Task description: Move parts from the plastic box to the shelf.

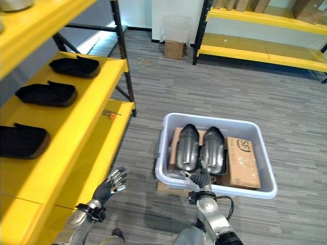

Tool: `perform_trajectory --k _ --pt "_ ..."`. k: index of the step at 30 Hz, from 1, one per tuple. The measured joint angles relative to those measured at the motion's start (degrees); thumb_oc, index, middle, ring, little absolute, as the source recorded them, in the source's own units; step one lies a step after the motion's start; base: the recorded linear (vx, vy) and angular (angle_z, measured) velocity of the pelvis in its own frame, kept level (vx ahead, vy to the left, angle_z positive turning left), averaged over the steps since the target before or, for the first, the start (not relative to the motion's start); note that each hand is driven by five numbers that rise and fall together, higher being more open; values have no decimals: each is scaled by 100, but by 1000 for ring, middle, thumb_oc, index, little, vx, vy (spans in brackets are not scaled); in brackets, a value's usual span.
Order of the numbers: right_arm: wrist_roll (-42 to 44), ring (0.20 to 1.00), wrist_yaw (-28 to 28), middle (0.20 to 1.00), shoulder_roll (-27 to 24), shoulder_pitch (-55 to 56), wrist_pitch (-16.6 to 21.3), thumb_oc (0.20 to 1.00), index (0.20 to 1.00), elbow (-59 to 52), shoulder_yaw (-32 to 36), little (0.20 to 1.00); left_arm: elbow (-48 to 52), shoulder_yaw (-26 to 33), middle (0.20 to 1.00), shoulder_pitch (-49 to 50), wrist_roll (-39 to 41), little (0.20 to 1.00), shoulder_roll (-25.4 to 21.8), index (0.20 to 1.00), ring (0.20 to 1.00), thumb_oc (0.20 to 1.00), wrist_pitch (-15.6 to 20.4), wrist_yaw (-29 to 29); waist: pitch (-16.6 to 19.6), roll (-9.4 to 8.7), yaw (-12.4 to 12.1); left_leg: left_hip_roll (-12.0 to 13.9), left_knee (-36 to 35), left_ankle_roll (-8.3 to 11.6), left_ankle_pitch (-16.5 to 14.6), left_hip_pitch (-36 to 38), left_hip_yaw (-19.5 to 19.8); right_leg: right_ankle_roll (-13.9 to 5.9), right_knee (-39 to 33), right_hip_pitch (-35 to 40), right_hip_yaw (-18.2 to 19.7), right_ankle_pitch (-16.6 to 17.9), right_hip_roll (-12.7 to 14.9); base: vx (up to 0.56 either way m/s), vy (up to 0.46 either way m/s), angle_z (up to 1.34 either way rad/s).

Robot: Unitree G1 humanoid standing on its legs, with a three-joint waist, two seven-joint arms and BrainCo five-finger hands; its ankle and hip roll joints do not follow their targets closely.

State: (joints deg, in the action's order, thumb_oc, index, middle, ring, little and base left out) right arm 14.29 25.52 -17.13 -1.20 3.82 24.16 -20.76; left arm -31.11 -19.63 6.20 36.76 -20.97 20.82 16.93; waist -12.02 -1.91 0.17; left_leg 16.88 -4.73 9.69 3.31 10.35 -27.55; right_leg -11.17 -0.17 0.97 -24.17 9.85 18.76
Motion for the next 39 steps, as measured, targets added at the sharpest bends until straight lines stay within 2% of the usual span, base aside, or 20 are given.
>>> perform_trajectory --k 2,4,7,11,12,14,15,17,18,19,20,22,23,24,25,26,28,30,33,39 --pt "1 1000 67 1000 -285 -27 -18 1000 1000 -24 41 1000 54 -70 1000 22 -50 1000 257 1000 1000 1000 -23 30 -23 222 103 220 76 -140 100 -136 110 90 8 -1 -14 -168 -293 81 -371 13" --pt "-1 1000 200 1000 -642 -34 -47 1000 1000 -35 128 1000 202 -71 1000 107 -165 1000 486 1000 1000 1000 -29 60 6 338 225 277 253 -275 209 -134 -58 177 -89 197 -115 -263 -422 88 -329 11" --pt "-57 1000 368 1000 -758 -76 -120 1000 1000 -62 260 1000 306 100 1000 97 -189 1000 462 1000 1000 1000 -30 29 43 339 337 337 359 -203 170 -92 -17 135 -190 328 -158 -295 -472 155 -356 8" --pt "-201 1000 388 1000 -663 -85 -234 1000 1000 -70 234 1000 307 283 1000 209 -143 1000 423 1000 1000 1000 -32 27 111 307 232 346 413 -296 209 -36 -12 127 -157 340 -114 -379 -468 144 -357 -9" --pt "-330 1000 388 1000 -662 -111 -235 1000 1000 -70 233 1000 305 280 1000 278 -143 1000 462 1000 1000 1000 -33 26 131 361 186 456 525 -503 199 -48 -10 190 265 169 -82 -634 -471 148 -394 -7" --pt "-337 1000 386 1000 -670 -205 -229 1000 1000 -70 235 1000 293 275 1000 311 -144 1000 447 1000 1000 1000 -26 23 158 405 187 609 669 -558 236 -107 -10 309 1231 -302 47 -1159 -422 149 -323 -20" --pt "-337 1000 383 1000 -669 -335 -228 1000 1000 -53 236 1000 254 271 1000 285 -143 1000 378 1000 1000 1000 -21 19 181 383 177 736 765 -623 296 -149 6 434 2132 -768 214 -1724 -378 153 -255 -27" --pt "-336 1000 328 1000 -660 -387 -213 1000 1000 -8 230 1000 147 246 1000 180 -131 1000 373 1000 1000 1000 -20 -7 172 298 148 725 920 -845 742 -297 196 576 2237 -923 317 -1849 -385 132 -170 -26" --pt "-335 1000 300 1000 -663 -387 -212 1000 1000 29 239 1000 85 185 1000 97 -127 1000 373 1000 1000 1000 -20 -59 176 274 94 721 1068 -795 1020 -422 411 630 2142 -889 371 -1842 -409 119 -91 -20" --pt "-326 1000 263 1000 -689 -319 -215 1000 1000 69 243 1000 53 118 1000 -37 -127 1000 408 1000 1000 1000 -20 -82 128 218 101 641 1535 -368 1287 -729 740 750 1728 -684 474 -1700 -466 134 -19 -11" --pt "-325 1000 247 1000 -692 -298 -215 1000 1000 117 233 1000 69 119 1000 -86 -126 1000 428 1000 1000 1000 -17 -82 123 209 115 421 1759 -214 1153 -816 836 794 1429 -503 511 -1588 -478 151 46 3" --pt "-324 1000 238 1000 -650 -234 -201 1000 1000 184 250 1000 216 124 1000 -129 -130 1000 427 1000 1000 1000 -17 -64 121 192 219 145 1844 -138 742 -940 649 806 837 -129 465 -1386 -473 134 120 24" --pt "-324 1000 237 1000 -643 -226 -187 1000 1000 183 248 1000 352 122 1000 -139 -130 1000 422 1000 1000 1000 -13 -49 119 202 232 -6 1591 -201 588 -929 447 792 615 -2 392 -1271 -493 153 174 14" --pt "-323 1000 228 1000 -640 -224 -170 1000 1000 173 227 1000 444 116 1000 -120 -131 1000 423 1000 1000 1000 -12 -23 157 283 215 -111 1254 -234 609 -923 333 748 501 24 336 -1184 -552 148 205 -2" --pt "-318 1000 233 1000 -621 -213 -155 1000 1000 153 232 1000 457 54 1000 -137 -139 1000 434 1000 1000 1000 -16 33 175 493 266 -202 854 -347 625 -913 277 724 480 74 304 -1161 -699 147 269 -4" --pt "-318 1000 235 1000 -577 -160 -154 1000 1000 148 229 1000 449 -6 1000 -137 -143 1000 430 1000 1000 1000 -26 34 205 538 324 -224 682 -503 466 -756 169 663 529 92 299 -1205 -710 117 247 0" --pt "-252 1000 255 1000 -506 -121 -157 1000 1000 167 208 1000 449 -98 1000 -153 -146 1000 445 1000 1000 1000 -32 44 232 590 357 -465 267 -611 122 -443 145 518 641 37 395 -1254 -630 102 204 -15" --pt "-142 1000 292 1000 -380 -111 -157 1000 1000 206 212 1000 395 -163 1000 -213 -162 1000 403 1000 1000 1000 -33 44 223 505 382 -682 129 -556 78 -325 120 374 616 102 520 -1176 -525 63 122 -12" --pt "17 1000 288 1000 -210 -98 -160 1000 1000 253 209 1000 396 -184 1000 -255 -162 1000 238 1000 1000 1000 -32 63 257 319 349 -901 133 -675 -3 -307 110 302 363 167 607 -1010 -364 100 100 -2" --pt "26 1000 213 1000 24 -152 -161 1000 1000 262 196 1000 413 -181 1000 -58 -159 1000 -6 1000 1000 1000 -32 62 259 284 211 -891 53 -746 -96 41 139 214 -134 672 614 -902 -480 96 52 -7"
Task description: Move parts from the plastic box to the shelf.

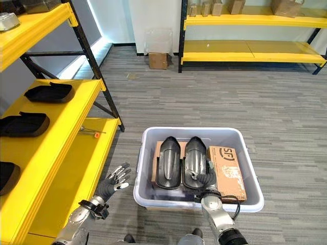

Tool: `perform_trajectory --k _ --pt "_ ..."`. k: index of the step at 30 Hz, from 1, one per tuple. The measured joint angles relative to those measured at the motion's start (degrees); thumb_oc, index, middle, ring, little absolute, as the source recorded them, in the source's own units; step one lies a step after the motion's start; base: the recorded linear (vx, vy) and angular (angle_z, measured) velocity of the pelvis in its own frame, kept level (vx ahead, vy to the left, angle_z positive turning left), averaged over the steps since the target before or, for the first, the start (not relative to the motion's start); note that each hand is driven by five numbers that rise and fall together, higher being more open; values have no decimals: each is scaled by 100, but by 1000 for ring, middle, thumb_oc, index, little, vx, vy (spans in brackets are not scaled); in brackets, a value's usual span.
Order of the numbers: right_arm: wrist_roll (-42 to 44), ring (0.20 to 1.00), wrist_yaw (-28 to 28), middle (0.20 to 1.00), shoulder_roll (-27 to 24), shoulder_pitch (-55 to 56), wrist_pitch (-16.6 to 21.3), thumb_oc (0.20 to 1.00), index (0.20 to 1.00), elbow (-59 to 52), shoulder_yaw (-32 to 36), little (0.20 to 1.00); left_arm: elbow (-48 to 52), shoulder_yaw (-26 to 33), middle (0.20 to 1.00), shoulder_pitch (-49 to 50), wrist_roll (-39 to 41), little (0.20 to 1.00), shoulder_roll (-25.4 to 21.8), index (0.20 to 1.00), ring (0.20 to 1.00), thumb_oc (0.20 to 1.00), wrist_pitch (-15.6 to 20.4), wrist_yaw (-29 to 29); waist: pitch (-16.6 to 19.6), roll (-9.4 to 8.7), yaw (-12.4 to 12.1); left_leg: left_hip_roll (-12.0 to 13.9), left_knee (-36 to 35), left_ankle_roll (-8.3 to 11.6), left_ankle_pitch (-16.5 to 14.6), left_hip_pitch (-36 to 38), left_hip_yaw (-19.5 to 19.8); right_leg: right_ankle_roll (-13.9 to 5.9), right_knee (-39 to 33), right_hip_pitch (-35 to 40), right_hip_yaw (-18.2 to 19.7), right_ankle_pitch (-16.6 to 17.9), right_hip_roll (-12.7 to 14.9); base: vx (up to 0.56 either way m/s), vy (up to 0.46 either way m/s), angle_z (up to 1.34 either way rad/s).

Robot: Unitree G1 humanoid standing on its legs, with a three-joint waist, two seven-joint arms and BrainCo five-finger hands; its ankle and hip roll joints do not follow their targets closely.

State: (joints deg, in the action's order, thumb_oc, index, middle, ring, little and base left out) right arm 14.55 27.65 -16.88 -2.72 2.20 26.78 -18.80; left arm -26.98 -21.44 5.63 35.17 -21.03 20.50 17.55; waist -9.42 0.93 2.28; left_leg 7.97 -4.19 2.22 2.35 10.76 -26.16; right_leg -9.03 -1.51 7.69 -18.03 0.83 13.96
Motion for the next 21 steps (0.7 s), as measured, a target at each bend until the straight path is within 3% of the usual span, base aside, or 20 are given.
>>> perform_trajectory --k 8,11,18,21 --pt "206 1000 233 1000 -12 -503 -7 1000 1000 251 -51 1000 74 -62 1000 -18 -6 1000 9 1000 1000 1000 -80 -4 -73 -130 -40 156 53 54 33 -318 41 81 -40 -227 -12 67 -153 -17 -4 1" --pt "219 1000 541 1000 -29 -1214 -8 1000 1000 670 59 1000 160 -144 1000 -349 8 1000 -77 1000 1000 1000 -132 -6 -275 -111 -205 213 244 95 64 -748 171 132 55 -571 -29 130 -159 -180 -5 10" --pt "683 1000 842 1000 -458 -3227 -122 1000 1000 1832 691 1000 452 -328 1000 -1289 251 1000 -277 1000 1000 1000 -160 -83 -1225 276 -518 276 501 171 199 -1429 358 226 244 -1162 -100 305 -139 -125 5 8" --pt "729 1000 849 1000 -558 -3513 -136 1000 1000 2037 686 1000 510 -338 1000 -1391 424 1000 -273 1000 1000 1000 -167 -208 -1358 347 -553 287 542 153 235 -1645 426 241 324 -1342 -164 306 -127 -83 -2 9"
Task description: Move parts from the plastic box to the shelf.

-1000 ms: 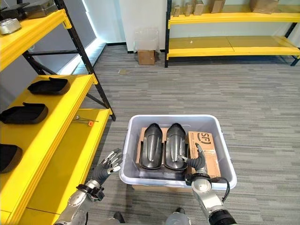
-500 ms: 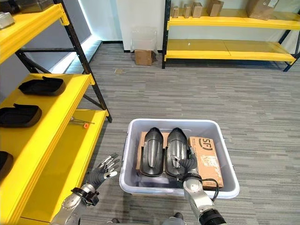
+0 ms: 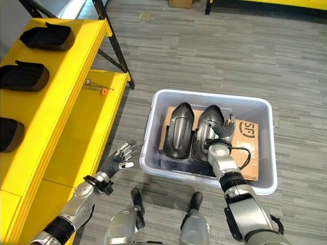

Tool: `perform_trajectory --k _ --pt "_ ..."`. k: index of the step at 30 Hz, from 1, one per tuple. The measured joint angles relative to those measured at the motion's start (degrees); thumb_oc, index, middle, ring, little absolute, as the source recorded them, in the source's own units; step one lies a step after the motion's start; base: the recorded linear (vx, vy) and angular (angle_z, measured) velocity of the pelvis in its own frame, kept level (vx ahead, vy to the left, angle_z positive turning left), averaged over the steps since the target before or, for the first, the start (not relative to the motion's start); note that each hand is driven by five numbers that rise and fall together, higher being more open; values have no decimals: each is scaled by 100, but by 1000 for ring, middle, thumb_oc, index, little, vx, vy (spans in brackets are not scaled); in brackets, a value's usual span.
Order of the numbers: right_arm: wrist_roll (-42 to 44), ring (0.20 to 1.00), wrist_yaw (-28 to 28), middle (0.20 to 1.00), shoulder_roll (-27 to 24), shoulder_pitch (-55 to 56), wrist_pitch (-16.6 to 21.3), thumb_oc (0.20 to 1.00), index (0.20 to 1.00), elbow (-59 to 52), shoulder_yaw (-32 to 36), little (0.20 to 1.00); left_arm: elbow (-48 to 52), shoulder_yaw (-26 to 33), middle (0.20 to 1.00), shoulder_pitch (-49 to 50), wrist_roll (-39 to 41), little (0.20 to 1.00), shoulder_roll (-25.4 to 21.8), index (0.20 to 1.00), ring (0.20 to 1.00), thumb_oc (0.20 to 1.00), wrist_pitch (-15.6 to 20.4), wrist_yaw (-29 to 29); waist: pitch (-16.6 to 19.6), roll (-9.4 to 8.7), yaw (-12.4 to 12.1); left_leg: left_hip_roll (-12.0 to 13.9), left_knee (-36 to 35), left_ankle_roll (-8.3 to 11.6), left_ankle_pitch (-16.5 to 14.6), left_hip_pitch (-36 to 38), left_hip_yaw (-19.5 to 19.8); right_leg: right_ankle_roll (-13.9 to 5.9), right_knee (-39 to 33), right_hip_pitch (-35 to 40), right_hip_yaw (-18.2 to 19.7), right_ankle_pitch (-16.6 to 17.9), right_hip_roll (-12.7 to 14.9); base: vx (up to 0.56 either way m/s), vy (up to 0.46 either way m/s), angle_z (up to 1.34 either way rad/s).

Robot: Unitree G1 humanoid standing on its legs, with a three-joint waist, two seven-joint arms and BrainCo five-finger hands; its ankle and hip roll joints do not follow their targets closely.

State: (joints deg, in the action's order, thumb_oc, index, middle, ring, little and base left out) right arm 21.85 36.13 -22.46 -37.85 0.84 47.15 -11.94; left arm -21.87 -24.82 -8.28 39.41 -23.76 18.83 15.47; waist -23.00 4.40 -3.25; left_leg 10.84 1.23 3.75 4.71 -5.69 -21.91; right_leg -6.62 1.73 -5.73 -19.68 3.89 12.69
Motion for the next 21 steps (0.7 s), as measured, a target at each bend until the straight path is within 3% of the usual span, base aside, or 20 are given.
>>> perform_trajectory --k 13,21 --pt "613 1000 2 1000 -90 -746 -161 1000 1000 809 -3 1000 7 -378 1000 -262 215 1000 -28 1000 1000 1000 -69 -226 -546 177 -115 -38 15 -49 128 -357 72 97 751 -653 -8 -255 177 -63 26 3" --pt "841 1000 -341 1000 -92 -845 -263 1000 1000 1078 -58 1000 27 -482 1000 -321 276 1000 -28 1000 1000 1000 -71 -416 -612 290 -127 -140 3 -68 174 -471 128 74 1149 -905 -3 -435 352 -11 29 6"
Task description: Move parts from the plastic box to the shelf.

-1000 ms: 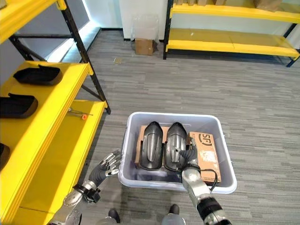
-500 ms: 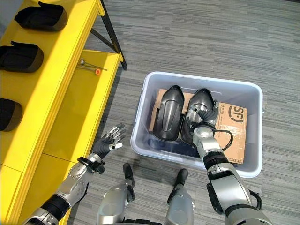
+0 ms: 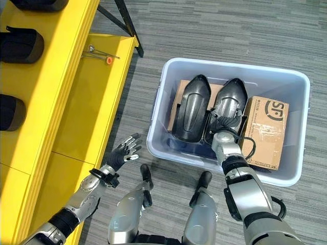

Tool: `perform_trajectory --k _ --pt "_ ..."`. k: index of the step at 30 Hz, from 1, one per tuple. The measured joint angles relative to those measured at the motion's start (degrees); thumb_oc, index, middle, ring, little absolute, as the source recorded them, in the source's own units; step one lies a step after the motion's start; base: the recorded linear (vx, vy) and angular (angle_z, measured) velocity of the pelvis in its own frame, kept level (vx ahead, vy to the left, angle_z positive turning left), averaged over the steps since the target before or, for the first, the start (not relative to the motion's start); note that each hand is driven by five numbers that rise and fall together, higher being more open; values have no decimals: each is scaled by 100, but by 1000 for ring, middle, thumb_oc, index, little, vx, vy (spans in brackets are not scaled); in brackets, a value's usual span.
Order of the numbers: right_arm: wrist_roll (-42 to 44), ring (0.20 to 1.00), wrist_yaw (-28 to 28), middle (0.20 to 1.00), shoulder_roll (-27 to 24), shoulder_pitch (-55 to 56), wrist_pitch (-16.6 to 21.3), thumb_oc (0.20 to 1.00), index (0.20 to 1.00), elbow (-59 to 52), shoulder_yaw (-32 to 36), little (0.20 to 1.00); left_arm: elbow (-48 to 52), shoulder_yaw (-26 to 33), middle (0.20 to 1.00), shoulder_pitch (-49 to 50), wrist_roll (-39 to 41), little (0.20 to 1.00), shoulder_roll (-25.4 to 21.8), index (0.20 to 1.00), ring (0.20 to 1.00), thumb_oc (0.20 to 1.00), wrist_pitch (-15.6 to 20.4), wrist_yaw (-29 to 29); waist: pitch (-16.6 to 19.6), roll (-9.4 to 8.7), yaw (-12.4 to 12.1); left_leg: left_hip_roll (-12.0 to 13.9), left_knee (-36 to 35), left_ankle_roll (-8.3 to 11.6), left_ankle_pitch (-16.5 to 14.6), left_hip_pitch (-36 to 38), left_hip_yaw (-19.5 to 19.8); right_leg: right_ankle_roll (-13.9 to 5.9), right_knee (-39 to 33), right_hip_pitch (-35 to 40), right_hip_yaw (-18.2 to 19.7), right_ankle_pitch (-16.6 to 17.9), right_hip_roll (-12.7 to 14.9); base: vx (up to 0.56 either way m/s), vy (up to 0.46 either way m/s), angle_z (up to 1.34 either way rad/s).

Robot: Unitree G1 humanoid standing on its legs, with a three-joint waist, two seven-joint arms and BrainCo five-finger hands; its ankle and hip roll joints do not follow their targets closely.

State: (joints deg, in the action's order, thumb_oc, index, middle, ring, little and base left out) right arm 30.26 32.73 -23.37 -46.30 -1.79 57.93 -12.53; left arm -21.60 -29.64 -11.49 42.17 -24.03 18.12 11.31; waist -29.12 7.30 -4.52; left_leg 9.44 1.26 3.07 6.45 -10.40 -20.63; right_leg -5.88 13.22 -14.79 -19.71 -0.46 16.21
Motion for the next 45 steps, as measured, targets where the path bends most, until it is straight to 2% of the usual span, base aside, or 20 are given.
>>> perform_trajectory --k 3,9,14,20,28,32,33,36,38,41,45 --pt "1 1000 -248 1000 5 -112 -98 1000 1000 45 -187 1000 4 -12 1000 -28 0 1000 12 1000 1000 1000 0 -44 -44 73 -58 -14 1 -22 38 -70 25 10 149 -129 2 -51 42 -26 16 3" --pt "-29 1000 -844 1000 80 -123 -198 1000 1000 33 -482 1000 10 -15 1000 -23 2 1000 17 1000 1000 1000 -5 -43 -47 79 -159 -23 2 -2 113 -256 82 56 466 -413 1 -183 110 -11 11 5" --pt "-43 1000 -1636 1000 72 -119 -190 1000 1000 -205 -849 1000 12 33 1000 -25 225 1000 122 1000 1000 1000 -150 -35 -47 79 -146 -3 2 12 165 -274 109 90 646 -493 -2 -271 125 1 -5 2" --pt "-152 1000 -1713 1000 59 -141 -256 1000 1000 -236 -1051 1000 11 56 1000 99 222 1000 120 1000 1000 1000 -162 -1 -46 80 -276 5 96 34 186 -384 224 134 966 -626 -39 -445 196 1 -24 8" --pt "-600 1000 -1639 1000 55 -235 -277 1000 1000 -234 -1098 1000 9 34 1000 193 221 1000 119 1000 1000 1000 -161 135 -48 85 -277 60 119 79 238 -464 312 205 1129 -702 -136 -534 197 -3 -13 5" --pt "-1292 1000 -1040 1000 69 -330 -221 1000 1000 -235 -1205 1000 9 25 1000 193 221 1000 121 1000 1000 1000 -144 134 -45 89 -277 68 118 90 247 -516 307 219 1176 -784 -123 -547 198 0 0 0" --pt "-1843 1000 -412 1000 57 -375 -46 1000 1000 -281 -1222 1000 8 -2 1000 191 220 1000 133 1000 1000 1000 -121 134 -43 101 -279 68 118 83 267 -588 310 223 1191 -859 -123 -544 199 0 0 0" --pt "-2427 1000 282 1000 34 -380 112 1000 1000 -339 -1198 1000 7 -66 1000 194 222 1000 128 1000 1000 1000 -93 124 -45 106 -252 68 117 86 276 -604 309 225 1184 -874 -124 -541 197 -13 39 0" --pt "-2973 1000 822 1000 2 -306 225 1000 1000 -784 -1011 1000 6 -199 1000 193 222 1000 134 1000 1000 1000 14 85 -46 108 -179 61 102 85 275 -603 289 212 1139 -877 -100 -516 186 6 46 -5" --pt "-3666 1000 1235 1000 -14 -310 587 1000 1000 -1463 -990 1000 3 -203 1000 170 224 1000 159 1000 1000 1000 54 81 -46 108 -84 59 89 77 270 -554 208 207 1058 -866 -13 -456 148 9 41 -12" --pt "-4000 1000 1506 1000 0 -219 828 1000 1000 -2166 -1054 1000 -115 -185 1000 178 228 1000 324 1000 1000 1000 286 85 -46 108 -9 67 70 59 256 -398 156 184 912 -696 41 -391 92 13 32 -8"
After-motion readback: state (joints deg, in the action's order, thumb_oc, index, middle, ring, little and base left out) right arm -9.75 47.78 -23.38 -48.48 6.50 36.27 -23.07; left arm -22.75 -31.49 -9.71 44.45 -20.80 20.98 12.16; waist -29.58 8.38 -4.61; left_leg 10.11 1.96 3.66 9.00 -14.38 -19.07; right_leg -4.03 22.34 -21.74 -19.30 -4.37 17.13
